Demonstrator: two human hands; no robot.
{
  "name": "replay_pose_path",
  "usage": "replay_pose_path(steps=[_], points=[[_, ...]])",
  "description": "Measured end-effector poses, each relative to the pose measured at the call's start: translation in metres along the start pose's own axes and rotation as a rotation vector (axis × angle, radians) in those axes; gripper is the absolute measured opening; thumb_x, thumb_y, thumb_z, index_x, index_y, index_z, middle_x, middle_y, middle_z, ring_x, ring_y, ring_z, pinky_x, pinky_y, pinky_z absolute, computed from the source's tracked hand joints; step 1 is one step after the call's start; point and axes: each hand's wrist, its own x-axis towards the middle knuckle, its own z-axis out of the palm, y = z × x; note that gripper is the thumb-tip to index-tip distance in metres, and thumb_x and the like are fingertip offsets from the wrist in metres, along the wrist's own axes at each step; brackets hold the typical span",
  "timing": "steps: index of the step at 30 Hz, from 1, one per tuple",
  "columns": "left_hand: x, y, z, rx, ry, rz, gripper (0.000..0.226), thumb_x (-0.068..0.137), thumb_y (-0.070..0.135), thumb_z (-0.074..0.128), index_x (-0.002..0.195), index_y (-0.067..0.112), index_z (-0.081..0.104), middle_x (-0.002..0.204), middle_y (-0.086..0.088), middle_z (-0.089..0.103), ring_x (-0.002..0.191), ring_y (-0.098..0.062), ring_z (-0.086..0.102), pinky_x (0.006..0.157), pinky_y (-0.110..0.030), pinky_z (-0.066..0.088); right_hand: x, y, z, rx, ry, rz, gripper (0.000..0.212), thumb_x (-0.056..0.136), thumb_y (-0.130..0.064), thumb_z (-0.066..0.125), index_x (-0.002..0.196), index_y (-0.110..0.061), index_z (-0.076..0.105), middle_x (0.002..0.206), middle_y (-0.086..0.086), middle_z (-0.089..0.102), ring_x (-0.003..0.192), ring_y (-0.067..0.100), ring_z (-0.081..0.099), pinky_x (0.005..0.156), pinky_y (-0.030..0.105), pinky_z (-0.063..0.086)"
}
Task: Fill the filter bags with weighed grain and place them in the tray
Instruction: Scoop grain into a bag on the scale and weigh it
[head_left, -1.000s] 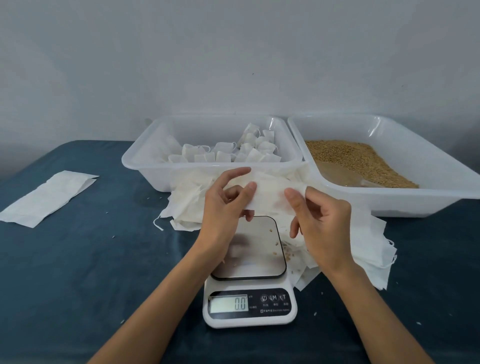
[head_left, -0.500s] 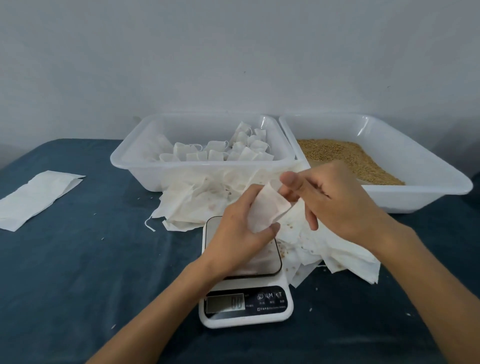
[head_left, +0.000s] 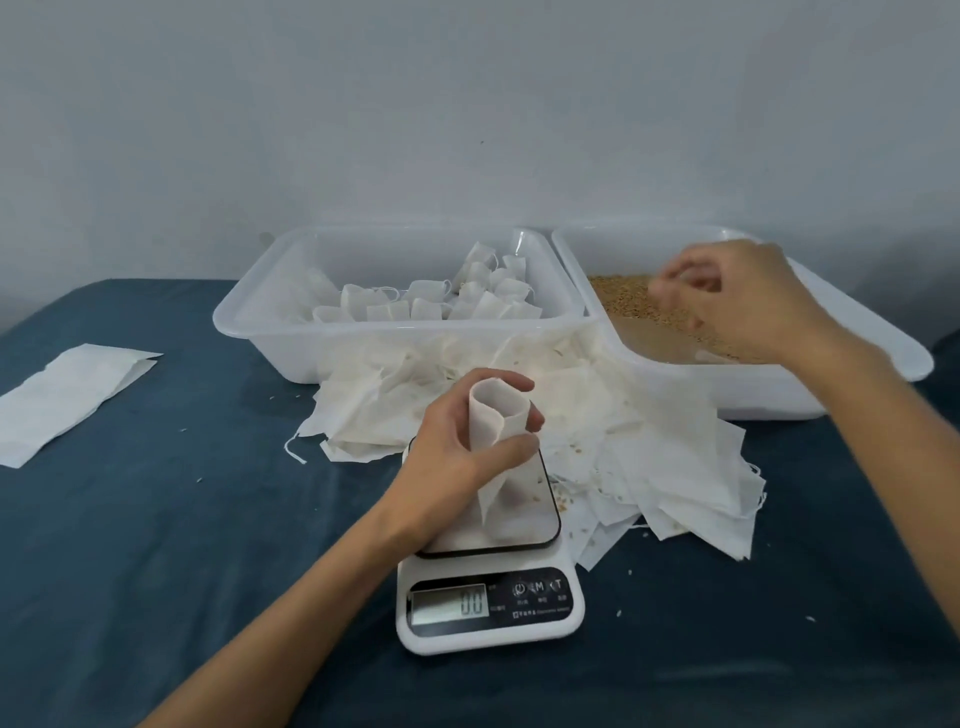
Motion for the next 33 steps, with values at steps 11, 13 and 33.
replay_pose_path(steps=[11, 13, 33], points=[[0.005, -0.005, -0.004, 0.021, 0.088, -0.011, 0.041, 0.087, 0.004, 0.079, 0.121, 0.022, 0.064, 0.100, -0.006, 0.075, 0.093, -0.018, 0.071, 0.082, -0.027, 0.057, 0.042, 0.077, 0.020, -0.533, -0.419, 0.276, 0.037, 0.088, -0.028, 0.077, 0.120, -0.014, 0.065, 0.118, 0.004, 0.065, 0.103, 0.024, 0.059, 0.089, 0.036, 0.050], [0.005, -0.005, -0.004, 0.030, 0.088, -0.003, 0.043, 0.084, 0.012, 0.079, 0.122, 0.025, 0.063, 0.101, -0.005, 0.075, 0.094, -0.018, 0.071, 0.083, -0.029, 0.058, 0.043, 0.082, 0.022, -0.557, -0.439, 0.287, 0.028, 0.093, -0.021, 0.071, 0.114, -0.005, 0.068, 0.116, 0.011, 0.068, 0.104, 0.028, 0.063, 0.087, 0.038, 0.052], [0.006, -0.008, -0.007, 0.035, 0.113, 0.010, 0.045, 0.077, 0.020, 0.081, 0.118, 0.029, 0.065, 0.101, -0.002, 0.074, 0.098, -0.018, 0.070, 0.084, -0.022, 0.054, 0.048, 0.108, 0.019, -0.597, -0.258, -0.001, 0.029, 0.088, -0.002, 0.066, 0.111, -0.018, 0.075, 0.120, 0.003, 0.070, 0.112, 0.026, 0.062, 0.096, 0.042, 0.045]])
